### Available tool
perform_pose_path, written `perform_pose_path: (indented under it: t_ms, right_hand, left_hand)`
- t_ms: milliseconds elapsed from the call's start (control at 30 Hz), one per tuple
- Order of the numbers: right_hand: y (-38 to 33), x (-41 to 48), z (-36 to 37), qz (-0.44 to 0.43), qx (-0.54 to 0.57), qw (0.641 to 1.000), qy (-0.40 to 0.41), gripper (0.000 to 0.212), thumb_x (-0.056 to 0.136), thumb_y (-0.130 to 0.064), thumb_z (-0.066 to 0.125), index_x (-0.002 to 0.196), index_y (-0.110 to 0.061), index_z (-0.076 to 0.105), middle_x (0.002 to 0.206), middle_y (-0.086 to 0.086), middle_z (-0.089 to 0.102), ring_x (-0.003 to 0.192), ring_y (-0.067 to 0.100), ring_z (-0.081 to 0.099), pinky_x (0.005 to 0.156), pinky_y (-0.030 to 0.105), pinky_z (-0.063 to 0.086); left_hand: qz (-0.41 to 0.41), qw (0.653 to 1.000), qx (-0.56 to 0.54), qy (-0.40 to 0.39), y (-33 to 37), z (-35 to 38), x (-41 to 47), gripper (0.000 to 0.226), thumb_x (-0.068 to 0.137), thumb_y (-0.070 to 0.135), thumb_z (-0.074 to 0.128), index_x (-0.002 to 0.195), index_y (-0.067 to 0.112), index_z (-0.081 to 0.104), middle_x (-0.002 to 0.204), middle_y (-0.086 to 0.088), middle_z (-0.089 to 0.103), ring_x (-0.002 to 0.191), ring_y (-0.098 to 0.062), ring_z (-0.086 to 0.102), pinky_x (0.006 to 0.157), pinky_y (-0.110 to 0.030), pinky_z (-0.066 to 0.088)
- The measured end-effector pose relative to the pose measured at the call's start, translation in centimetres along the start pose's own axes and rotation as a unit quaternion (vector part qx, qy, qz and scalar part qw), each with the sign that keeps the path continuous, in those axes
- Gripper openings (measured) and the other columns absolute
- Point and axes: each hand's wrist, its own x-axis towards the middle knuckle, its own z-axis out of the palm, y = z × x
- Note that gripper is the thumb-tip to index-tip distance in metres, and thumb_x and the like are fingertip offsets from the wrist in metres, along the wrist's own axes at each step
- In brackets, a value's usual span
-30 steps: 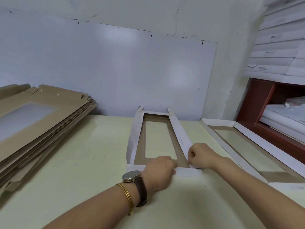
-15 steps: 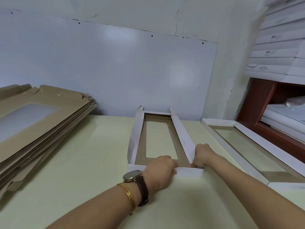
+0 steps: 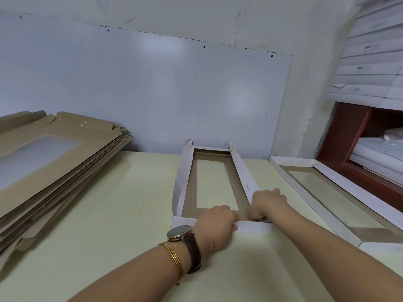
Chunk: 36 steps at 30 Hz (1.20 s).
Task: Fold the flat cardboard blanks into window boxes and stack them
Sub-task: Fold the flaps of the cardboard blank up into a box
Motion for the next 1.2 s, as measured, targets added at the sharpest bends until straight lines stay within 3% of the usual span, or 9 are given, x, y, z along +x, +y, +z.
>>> perform_pose_path:
  t_ms: [133, 233, 333, 667, 1100, 1200]
  right_hand:
    - [0.0, -0.3, -0.2, -0.008, 0.023, 1.000, 0.000, 0.012, 0.069, -0.013, 0.051, 0.074, -0.020, 0.042, 0.082, -0.002, 0.048, 0.104, 0.024, 0.050, 0.073, 0.027, 0.040]
    - [-0.2, -0.4, -0.2, -0.016, 0.032, 0.999, 0.002, 0.011, 0.071, -0.012, 0.050, 0.073, -0.018, 0.041, 0.080, -0.002, 0.050, 0.086, 0.023, 0.058, 0.064, 0.024, 0.041]
    - [-0.5, -0.3, -0.1, -0.021, 0.031, 0.999, 0.008, 0.013, 0.073, -0.009, 0.050, 0.073, -0.017, 0.040, 0.079, -0.002, 0.048, 0.077, 0.021, 0.056, 0.055, 0.023, 0.038]
    - [-0.5, -0.5, 0.1, -0.016, 0.041, 0.999, 0.024, 0.014, 0.071, -0.009, 0.053, 0.073, -0.017, 0.041, 0.080, -0.001, 0.047, 0.063, 0.015, 0.049, 0.051, 0.023, 0.035]
    - [-1.1, -0.4, 0.0, -0.005, 0.038, 0.999, 0.005, 0.011, 0.073, -0.007, 0.051, 0.075, -0.016, 0.045, 0.079, 0.000, 0.047, 0.066, 0.017, 0.048, 0.050, 0.026, 0.035]
    - [-1.1, -0.2, 0.5, -0.016, 0.042, 0.999, 0.026, 0.011, 0.076, -0.007, 0.050, 0.083, -0.015, 0.048, 0.078, -0.001, 0.043, 0.078, 0.020, 0.051, 0.058, 0.027, 0.038]
  left_hand:
    - [-0.004, 1.000, 0.003, -0.002, 0.0, 0.0, 0.0, 0.021, 0.098, 0.021, 0.045, 0.103, 0.008, 0.061, 0.104, -0.013, 0.053, 0.099, -0.032, 0.052, 0.070, -0.035, 0.033]
    - [-0.005, 1.000, 0.004, 0.003, 0.0, 0.1, 0.0, 0.022, 0.098, 0.021, 0.045, 0.102, 0.007, 0.061, 0.104, -0.013, 0.054, 0.099, -0.032, 0.052, 0.069, -0.034, 0.031]
    - [-0.004, 1.000, 0.002, 0.007, 0.0, 0.1, 0.0, 0.022, 0.098, 0.021, 0.045, 0.103, 0.008, 0.062, 0.104, -0.012, 0.055, 0.100, -0.031, 0.052, 0.069, -0.034, 0.029]
    - [-0.002, 1.000, -0.005, 0.007, -0.1, 0.2, 0.1, 0.021, 0.097, 0.021, 0.046, 0.104, 0.009, 0.062, 0.104, -0.012, 0.055, 0.099, -0.032, 0.052, 0.069, -0.034, 0.030]
    - [-0.002, 1.000, -0.007, 0.000, -0.1, 0.1, 0.0, 0.022, 0.097, 0.021, 0.046, 0.105, 0.009, 0.062, 0.104, -0.013, 0.054, 0.100, -0.032, 0.052, 0.071, -0.034, 0.032]
    - [-0.001, 1.000, -0.010, -0.001, -0.1, 0.1, 0.1, 0.021, 0.097, 0.020, 0.046, 0.103, 0.008, 0.062, 0.102, -0.013, 0.054, 0.099, -0.031, 0.052, 0.070, -0.034, 0.032]
